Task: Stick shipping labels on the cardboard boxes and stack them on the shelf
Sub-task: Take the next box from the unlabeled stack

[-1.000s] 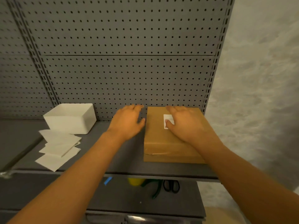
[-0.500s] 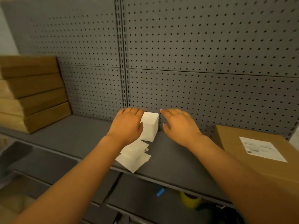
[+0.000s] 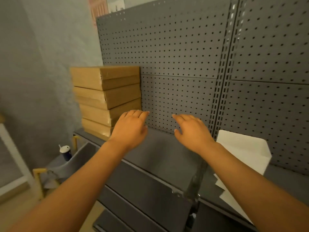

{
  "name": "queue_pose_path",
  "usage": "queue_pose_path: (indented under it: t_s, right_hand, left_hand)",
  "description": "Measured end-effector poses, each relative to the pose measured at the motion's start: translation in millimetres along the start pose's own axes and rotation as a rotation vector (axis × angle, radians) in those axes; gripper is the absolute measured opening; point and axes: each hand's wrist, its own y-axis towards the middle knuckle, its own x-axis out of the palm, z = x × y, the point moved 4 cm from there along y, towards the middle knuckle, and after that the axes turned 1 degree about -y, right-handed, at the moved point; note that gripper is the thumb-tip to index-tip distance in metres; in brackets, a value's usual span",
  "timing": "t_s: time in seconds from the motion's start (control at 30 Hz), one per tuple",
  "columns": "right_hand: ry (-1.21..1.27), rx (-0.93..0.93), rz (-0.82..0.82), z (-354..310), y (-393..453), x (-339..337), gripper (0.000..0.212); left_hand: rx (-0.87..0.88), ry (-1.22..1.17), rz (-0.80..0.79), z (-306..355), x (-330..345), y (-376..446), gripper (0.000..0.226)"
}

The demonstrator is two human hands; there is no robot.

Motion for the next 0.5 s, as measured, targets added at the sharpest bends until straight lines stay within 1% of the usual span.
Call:
queue_pose_path:
  t_s: [0.13, 0.23, 0.33, 0.5]
  right_hand:
    - [0.085, -0.049, 0.022, -40.3, 61.1, 17.0, 0.055]
    - [0.132, -0.069, 0.052, -58.5, 107.4, 28.9, 0.054]
    - [0.177, -0.085, 0.058, -69.2, 152.1, 41.2, 0.054]
    - [0.363, -0.07, 0.089, -85.7, 215.2, 45.7, 0.055]
  left_hand:
    - [-0.064, -0.007, 0.045, -63.5, -0.7, 14.9, 0.051]
    - [-0.108, 0.006, 0.105, -104.5, -2.2, 33.3, 0.051]
    - [-0.131, 0.05, 0.194, -138.8, -3.7, 53.4, 0.048]
    - [-0.137, -0.001, 0.337, -191.3, -11.6, 84.2, 0.043]
